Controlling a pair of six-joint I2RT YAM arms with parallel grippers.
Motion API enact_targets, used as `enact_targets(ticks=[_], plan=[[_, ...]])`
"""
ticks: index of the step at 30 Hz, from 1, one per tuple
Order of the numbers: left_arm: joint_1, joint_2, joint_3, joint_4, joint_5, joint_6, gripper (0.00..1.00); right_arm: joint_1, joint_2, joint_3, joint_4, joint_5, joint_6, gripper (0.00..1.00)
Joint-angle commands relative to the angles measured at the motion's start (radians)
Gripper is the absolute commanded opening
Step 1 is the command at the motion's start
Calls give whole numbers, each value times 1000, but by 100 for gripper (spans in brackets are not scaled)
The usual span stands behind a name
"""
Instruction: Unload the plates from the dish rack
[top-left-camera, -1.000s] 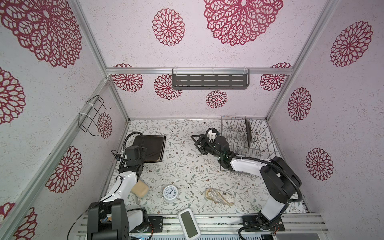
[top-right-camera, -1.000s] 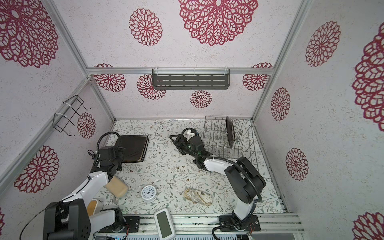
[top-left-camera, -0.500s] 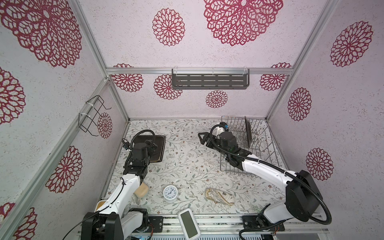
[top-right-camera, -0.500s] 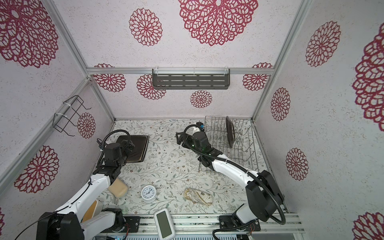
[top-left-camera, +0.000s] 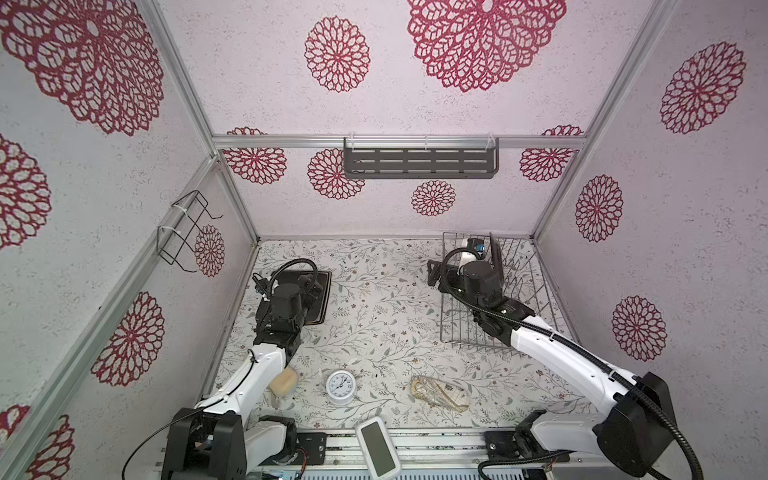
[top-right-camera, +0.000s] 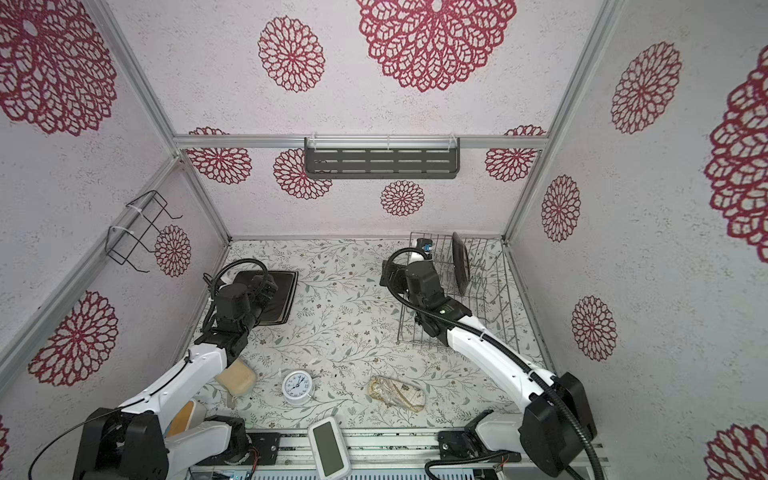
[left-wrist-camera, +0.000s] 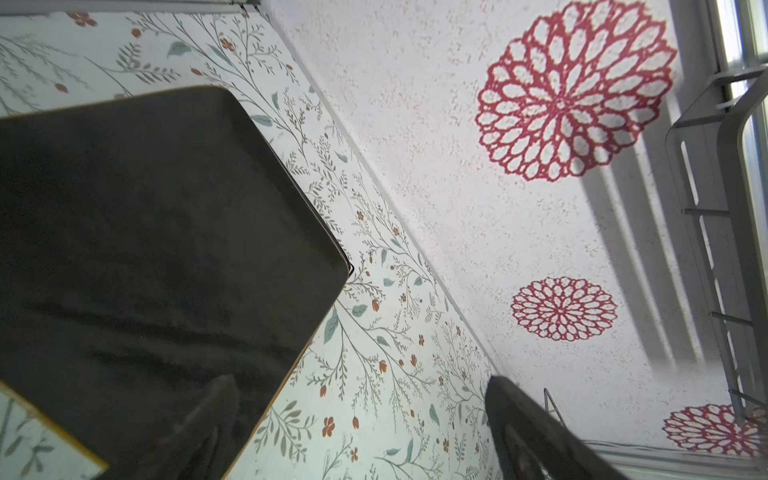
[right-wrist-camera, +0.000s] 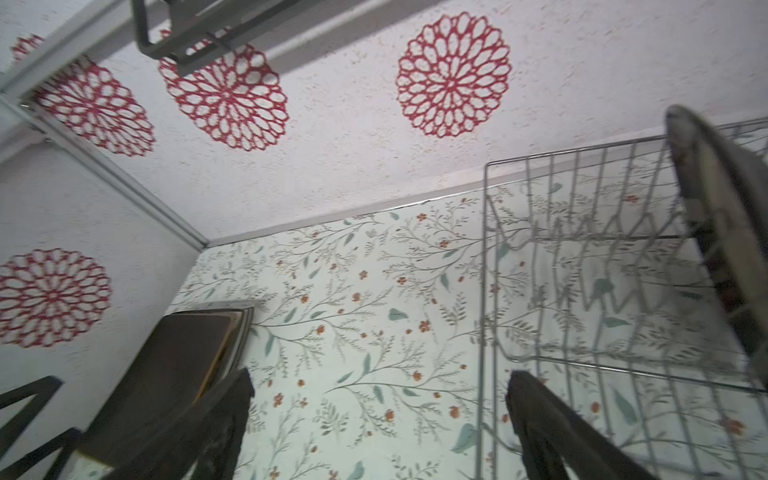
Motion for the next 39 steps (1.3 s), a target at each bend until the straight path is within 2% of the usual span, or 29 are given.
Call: enact_targets(ticks=[1, 8, 15, 24, 35, 37, 39], plan=[[-30, 26, 13, 67, 17, -13, 97, -26, -13, 61, -120, 122, -118, 99], [-54, 89, 50, 88, 32, 6, 97, -38, 60, 169, -298, 356, -219, 99], [-60, 153, 63, 153, 78, -23, 97, -68, 132, 207, -328, 531, -298, 99], [-72, 176, 72, 182, 84, -51, 98, -148, 253, 256, -330, 564, -328, 99], [-73, 161, 73, 171, 100, -46, 98, -185, 389, 282, -283, 638, -369, 99], [-74, 160, 69, 173, 104, -47, 98, -195, 409, 285, -268, 635, -375, 93], [-74, 156, 65, 174, 110, -48, 98, -207, 429, 287, -255, 632, -368, 84]])
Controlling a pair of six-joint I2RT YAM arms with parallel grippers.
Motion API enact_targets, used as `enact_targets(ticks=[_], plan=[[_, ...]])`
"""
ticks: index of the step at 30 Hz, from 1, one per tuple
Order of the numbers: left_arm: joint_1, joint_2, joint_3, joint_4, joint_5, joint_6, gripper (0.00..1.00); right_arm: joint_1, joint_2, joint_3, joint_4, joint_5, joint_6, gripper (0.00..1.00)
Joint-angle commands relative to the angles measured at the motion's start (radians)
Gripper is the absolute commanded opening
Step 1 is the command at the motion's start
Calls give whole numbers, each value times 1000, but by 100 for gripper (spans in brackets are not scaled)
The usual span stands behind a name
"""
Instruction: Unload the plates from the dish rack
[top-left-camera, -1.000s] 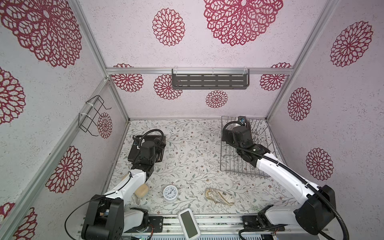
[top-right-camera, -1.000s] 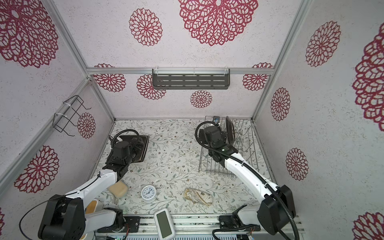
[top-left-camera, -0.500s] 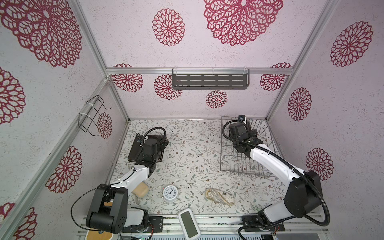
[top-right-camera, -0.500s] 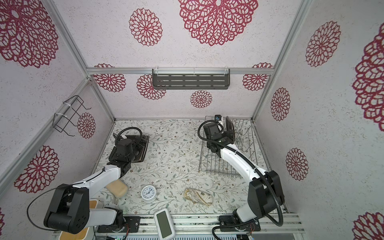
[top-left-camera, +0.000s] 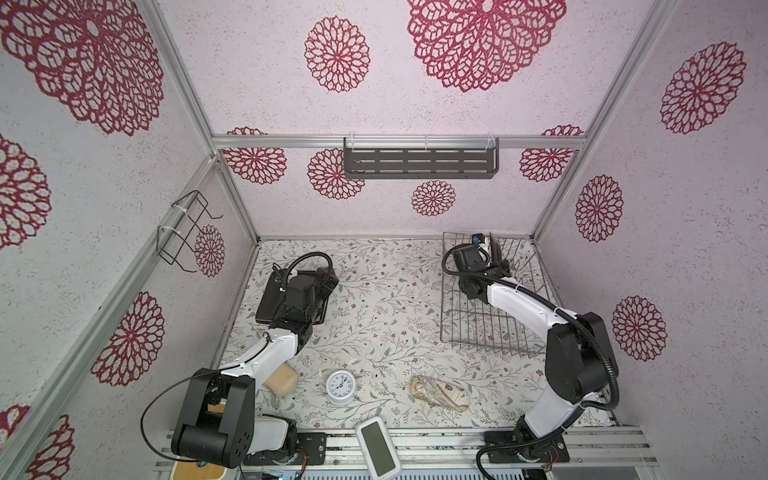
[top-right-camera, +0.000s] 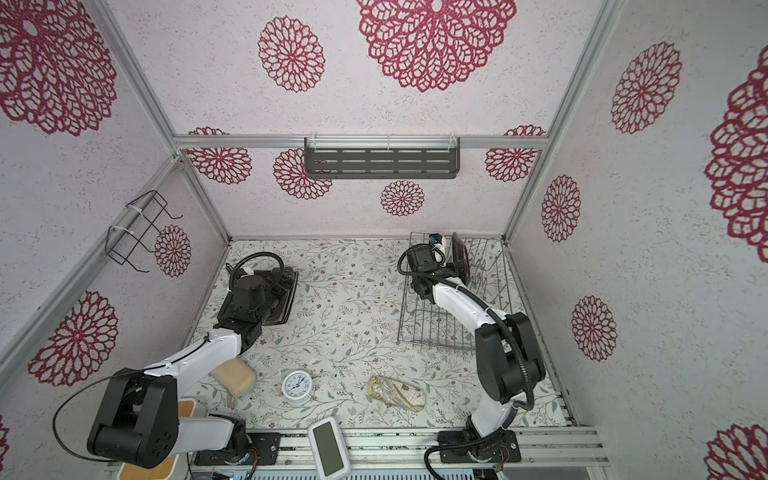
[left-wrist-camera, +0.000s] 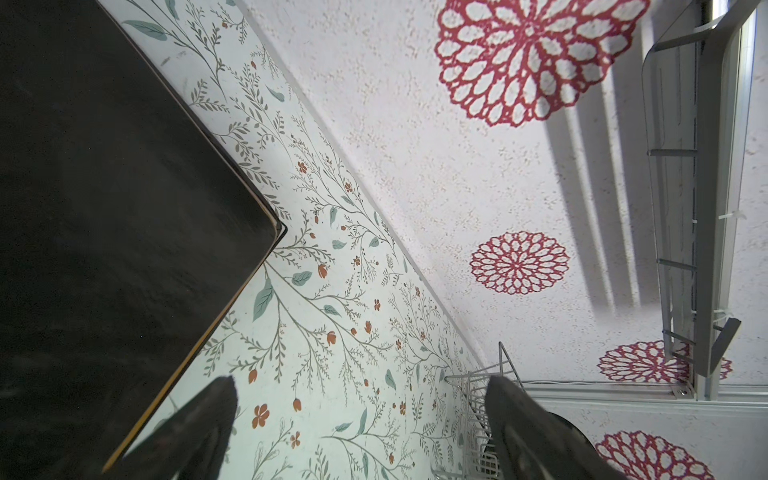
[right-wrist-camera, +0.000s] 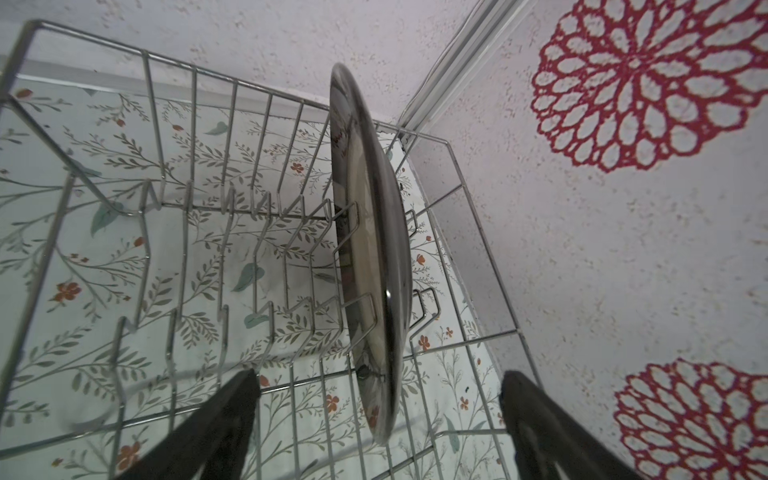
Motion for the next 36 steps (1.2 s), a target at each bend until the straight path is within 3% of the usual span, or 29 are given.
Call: enact_targets(ticks=[1, 7, 16, 36], plan=[[-10, -21, -6, 29, 12, -3, 98, -24, 17, 31, 51, 37, -10, 82], [-18, -23, -2, 31, 8, -1, 99, -42, 70, 50, 88, 52, -24, 69], [-28, -26, -6, 32, 3, -2, 99, -66, 111, 65, 124, 81, -41, 60], [-30, -36, -11, 29, 0, -4, 99, -82, 147, 57, 183, 100, -75, 45]])
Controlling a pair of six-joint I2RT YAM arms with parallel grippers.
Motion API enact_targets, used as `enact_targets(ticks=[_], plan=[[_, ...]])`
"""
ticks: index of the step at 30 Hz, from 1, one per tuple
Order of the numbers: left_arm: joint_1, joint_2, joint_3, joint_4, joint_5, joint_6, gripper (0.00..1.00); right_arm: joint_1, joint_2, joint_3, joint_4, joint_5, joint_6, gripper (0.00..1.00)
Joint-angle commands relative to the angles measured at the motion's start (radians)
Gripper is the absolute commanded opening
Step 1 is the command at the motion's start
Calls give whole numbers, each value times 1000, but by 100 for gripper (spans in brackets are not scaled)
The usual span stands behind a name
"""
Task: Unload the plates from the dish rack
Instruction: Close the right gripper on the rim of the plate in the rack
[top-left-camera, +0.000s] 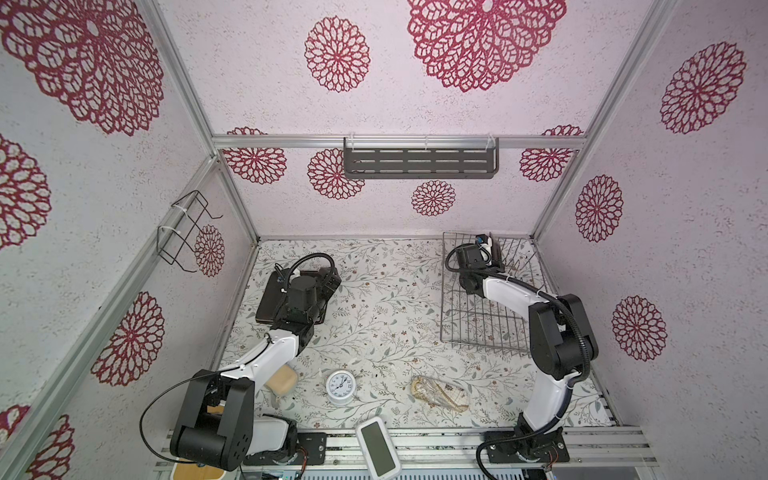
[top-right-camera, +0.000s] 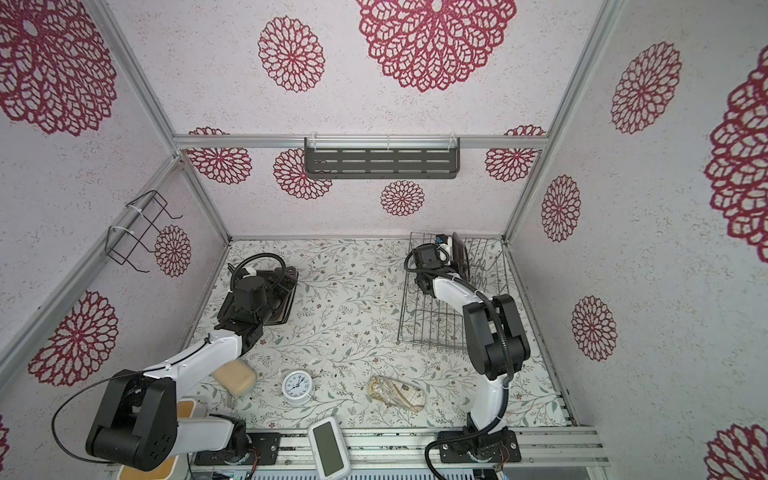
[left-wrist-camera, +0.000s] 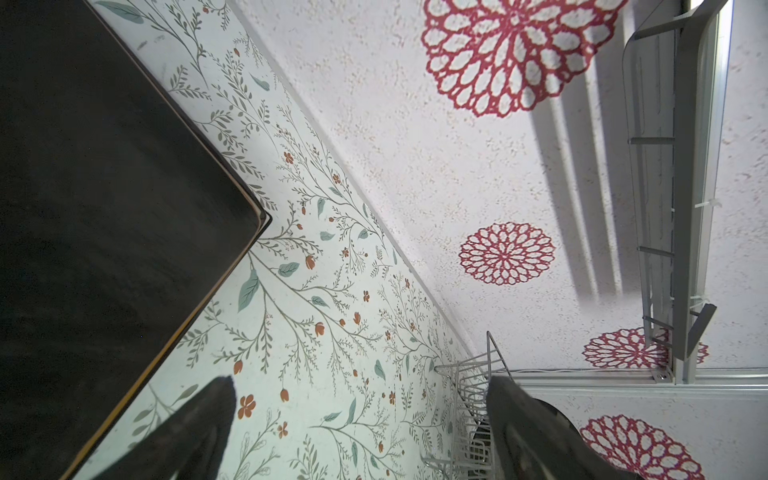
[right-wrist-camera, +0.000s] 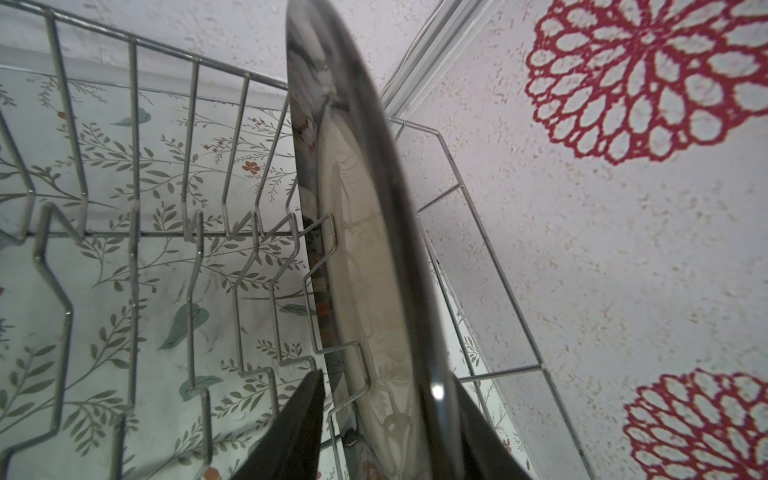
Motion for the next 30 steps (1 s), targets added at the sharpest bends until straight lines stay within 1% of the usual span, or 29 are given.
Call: enact_targets(ticks=[1, 7, 12, 15, 30], plan=[[-10, -26, -5, 14, -3, 3, 99, -8, -13, 23, 35, 46, -19, 44], [-10, -32, -5, 9, -8, 2, 99, -8, -12, 19, 46, 61, -29, 41], [-10, -31, 5, 1, -7, 2, 99, -9, -18, 3, 73, 93, -56, 35], [-10, -25, 9, 1, -3, 2, 99, -8, -21, 1, 75, 91, -59, 30], [-10, -18, 17, 1, 2, -3, 99, -7, -26, 2, 76, 89, -62, 20]])
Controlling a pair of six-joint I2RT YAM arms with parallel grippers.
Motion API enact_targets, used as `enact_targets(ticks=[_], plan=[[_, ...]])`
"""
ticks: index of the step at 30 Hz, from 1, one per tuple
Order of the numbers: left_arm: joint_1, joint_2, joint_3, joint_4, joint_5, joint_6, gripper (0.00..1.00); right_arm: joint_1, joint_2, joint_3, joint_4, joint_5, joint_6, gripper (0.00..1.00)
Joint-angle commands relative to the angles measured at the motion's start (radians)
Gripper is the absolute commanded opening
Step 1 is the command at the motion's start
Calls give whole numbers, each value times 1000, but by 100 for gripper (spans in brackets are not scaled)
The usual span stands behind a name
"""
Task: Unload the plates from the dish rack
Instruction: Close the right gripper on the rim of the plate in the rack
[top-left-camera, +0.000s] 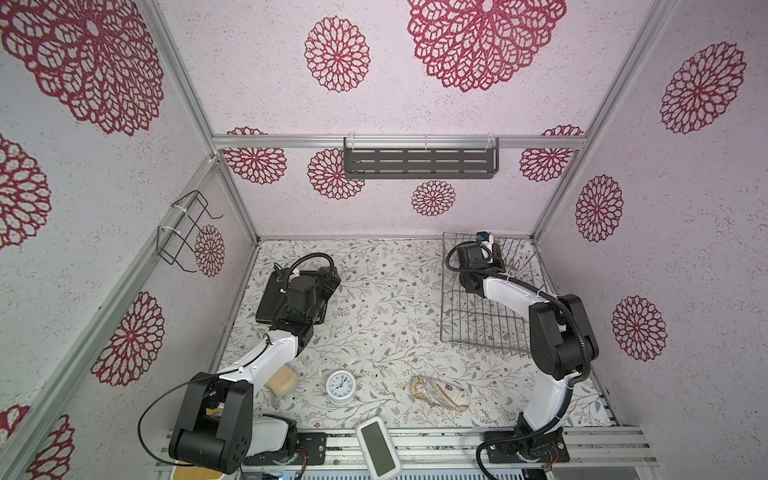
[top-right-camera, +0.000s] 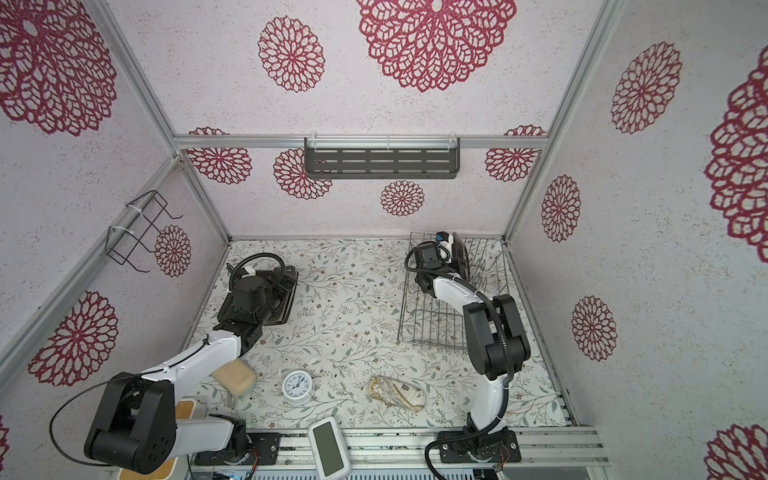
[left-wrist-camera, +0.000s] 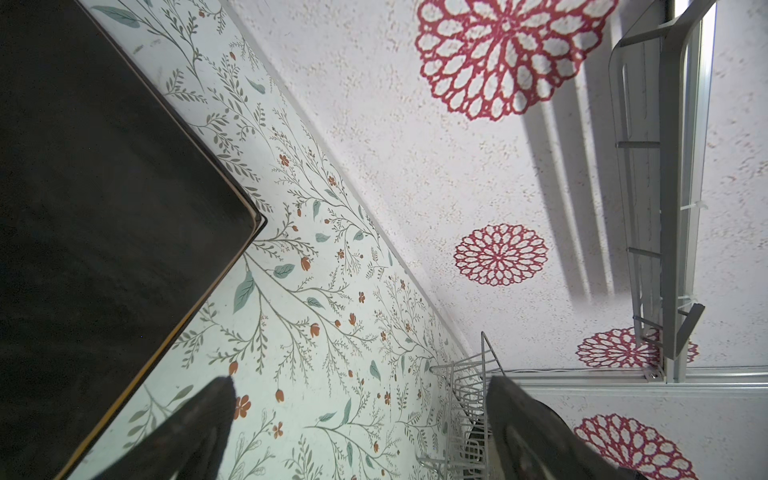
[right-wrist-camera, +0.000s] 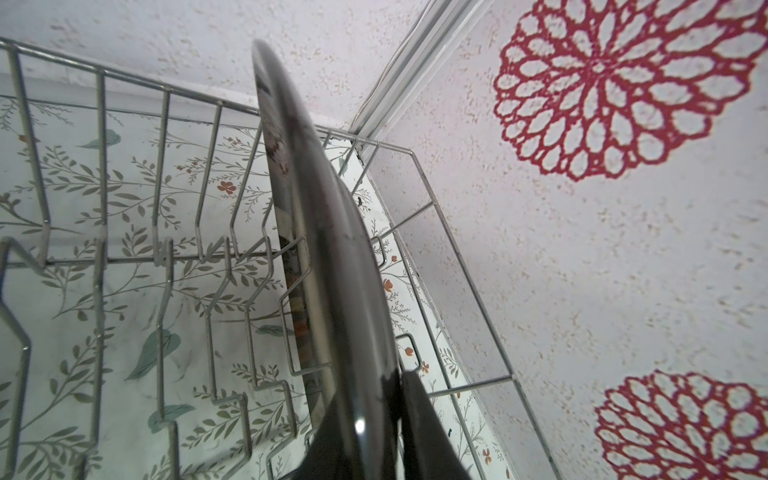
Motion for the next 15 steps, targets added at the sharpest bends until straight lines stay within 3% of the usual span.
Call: enact_targets(ticks=[1, 15], plan=[[-10, -5, 18, 5, 4, 0, 99, -5, -25, 3, 22, 30, -10, 19], [-10, -6, 18, 2, 6, -3, 99, 0, -28, 7, 26, 33, -25, 10]])
